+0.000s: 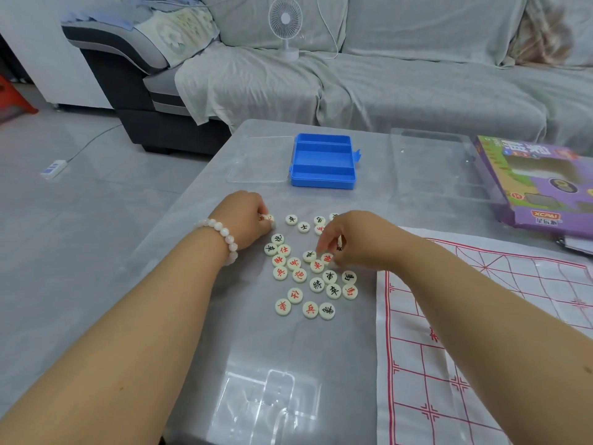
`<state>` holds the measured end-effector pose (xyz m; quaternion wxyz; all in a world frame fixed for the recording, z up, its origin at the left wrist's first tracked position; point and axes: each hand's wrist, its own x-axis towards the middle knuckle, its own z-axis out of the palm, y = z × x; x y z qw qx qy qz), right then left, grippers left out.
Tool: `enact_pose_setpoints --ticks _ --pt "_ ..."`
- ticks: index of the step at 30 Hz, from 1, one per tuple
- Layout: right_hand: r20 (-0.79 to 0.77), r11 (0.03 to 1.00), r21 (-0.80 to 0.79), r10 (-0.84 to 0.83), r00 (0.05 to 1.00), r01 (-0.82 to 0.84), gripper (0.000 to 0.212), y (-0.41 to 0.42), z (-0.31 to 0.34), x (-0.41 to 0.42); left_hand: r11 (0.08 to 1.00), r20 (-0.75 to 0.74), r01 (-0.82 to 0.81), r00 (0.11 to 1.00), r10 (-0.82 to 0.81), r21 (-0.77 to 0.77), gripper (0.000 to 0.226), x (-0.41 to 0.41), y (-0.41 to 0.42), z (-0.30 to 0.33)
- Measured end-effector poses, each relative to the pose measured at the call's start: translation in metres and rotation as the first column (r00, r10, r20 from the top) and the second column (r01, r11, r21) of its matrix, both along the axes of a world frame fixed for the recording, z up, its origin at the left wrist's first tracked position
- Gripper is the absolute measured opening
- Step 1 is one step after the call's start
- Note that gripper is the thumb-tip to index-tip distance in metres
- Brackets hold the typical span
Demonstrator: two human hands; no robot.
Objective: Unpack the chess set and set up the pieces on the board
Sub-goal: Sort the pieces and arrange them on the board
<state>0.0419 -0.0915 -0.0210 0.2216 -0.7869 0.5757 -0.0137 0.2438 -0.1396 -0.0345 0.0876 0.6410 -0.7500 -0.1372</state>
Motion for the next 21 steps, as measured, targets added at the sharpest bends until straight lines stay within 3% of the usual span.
enact_pose_setpoints --ticks 9,21 --pt "-0.059 0.984 -0.047 0.168 0.984 -0.171 0.028 0.004 -0.001 0.007 0.991 -0.125 -0.067 0.991 0.052 -0.119 0.014 0.034 0.056 -0.016" --pt "-0.157 0.970 -0.037 0.234 0.960 -0.242 0.028 0.007 0.005 0.014 0.996 -0.147 -0.029 0.989 0.017 -0.081 0.013 0.025 0.076 -0.019"
